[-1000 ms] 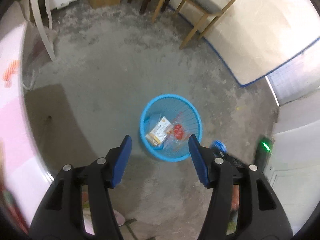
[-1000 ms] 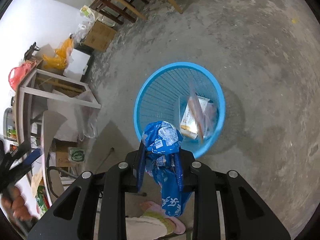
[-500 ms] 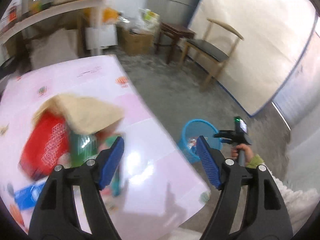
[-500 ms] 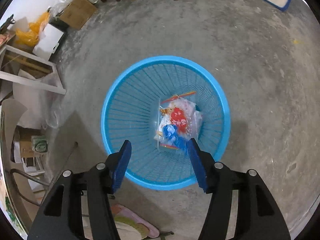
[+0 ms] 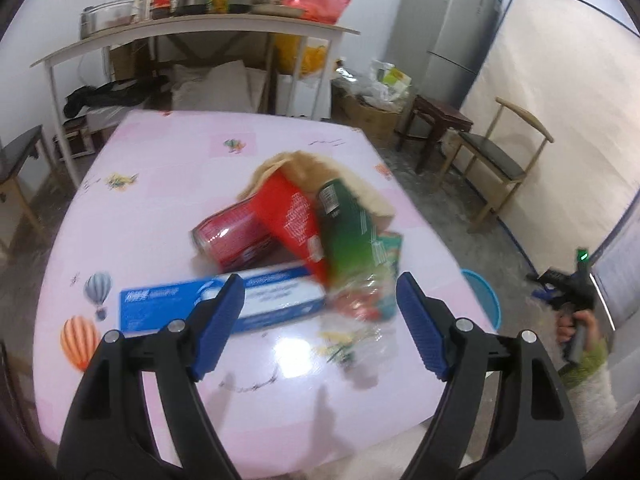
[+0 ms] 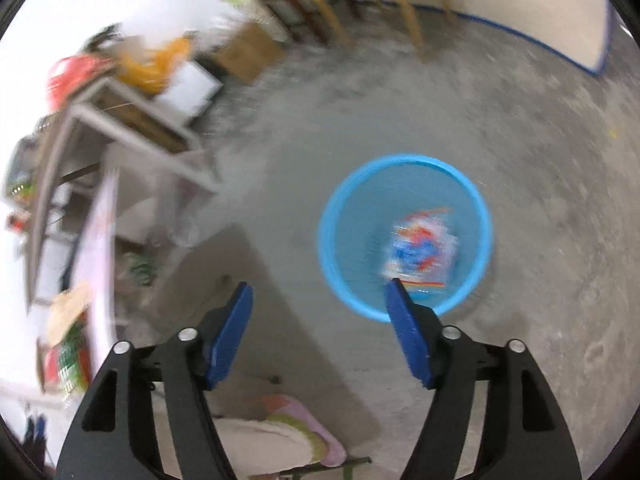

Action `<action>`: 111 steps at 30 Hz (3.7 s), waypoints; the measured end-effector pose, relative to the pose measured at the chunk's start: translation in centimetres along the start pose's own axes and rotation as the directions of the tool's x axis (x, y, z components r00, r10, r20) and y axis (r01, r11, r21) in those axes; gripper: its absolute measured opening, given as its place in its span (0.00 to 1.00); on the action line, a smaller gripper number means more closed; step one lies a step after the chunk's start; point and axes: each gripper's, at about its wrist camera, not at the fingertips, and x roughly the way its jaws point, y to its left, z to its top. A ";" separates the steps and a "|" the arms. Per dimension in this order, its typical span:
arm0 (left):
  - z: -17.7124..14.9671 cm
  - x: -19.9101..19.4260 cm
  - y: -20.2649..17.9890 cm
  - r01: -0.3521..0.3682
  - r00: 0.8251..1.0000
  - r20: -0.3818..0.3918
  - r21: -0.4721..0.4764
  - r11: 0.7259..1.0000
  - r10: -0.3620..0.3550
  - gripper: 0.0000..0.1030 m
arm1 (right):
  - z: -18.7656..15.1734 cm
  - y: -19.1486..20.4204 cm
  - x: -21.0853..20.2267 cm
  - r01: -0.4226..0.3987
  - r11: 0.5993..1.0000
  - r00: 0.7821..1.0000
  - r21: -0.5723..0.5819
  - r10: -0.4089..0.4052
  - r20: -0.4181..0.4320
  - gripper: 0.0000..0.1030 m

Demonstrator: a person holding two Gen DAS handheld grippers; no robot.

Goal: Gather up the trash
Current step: 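Return both tools to the table above the remaining items, then grasp the brown paper with the right tool, then lift the brown paper and lower it toward the left tool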

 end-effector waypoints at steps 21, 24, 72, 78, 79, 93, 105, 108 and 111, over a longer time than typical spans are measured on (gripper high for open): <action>-8.6 1.5 4.9 -0.023 0.999 -0.041 -0.135 0.991 0.017 0.73 | -12.6 28.9 2.7 -0.439 0.825 0.883 -0.357 0.321 -0.343 0.71; -8.6 1.6 5.0 -0.034 0.999 -0.024 -0.121 0.992 0.031 0.73 | -13.2 30.7 2.6 -0.420 0.813 0.894 -0.403 0.295 -0.337 0.71; -5.5 5.0 5.0 0.047 0.999 0.011 -0.055 0.997 -0.046 0.73 | -5.7 48.3 23.2 -0.104 0.767 0.827 -0.633 -0.287 -0.484 0.37; -5.8 5.1 5.2 0.040 0.999 0.004 -0.060 0.997 -0.039 0.73 | -4.4 48.5 21.3 -0.094 0.749 0.884 -0.656 -0.240 -0.401 0.13; -5.8 5.1 5.2 0.038 0.999 0.003 -0.061 0.997 -0.038 0.73 | -4.2 48.6 21.0 -0.091 0.747 0.894 -0.659 -0.229 -0.384 0.11; -6.4 4.4 5.4 0.029 1.000 0.002 -0.072 0.997 -0.029 0.73 | -3.1 50.3 8.0 -0.038 0.614 0.999 -0.788 0.047 -0.011 0.06; -9.2 -0.4 9.2 -0.055 0.999 -0.012 -0.158 0.986 0.053 0.73 | -11.0 50.2 -6.1 -0.163 0.386 0.956 -0.908 0.290 -0.048 0.06; -10.0 -2.3 11.1 -0.126 0.992 -0.006 -0.200 0.972 0.128 0.73 | -14.2 49.4 -7.5 -0.208 0.307 0.952 -0.929 0.281 -0.120 0.06; -10.4 -4.1 12.9 -0.188 0.981 0.005 -0.242 0.952 0.195 0.73 | -18.0 48.1 -7.3 -0.265 0.234 0.953 -0.935 0.211 -0.217 0.06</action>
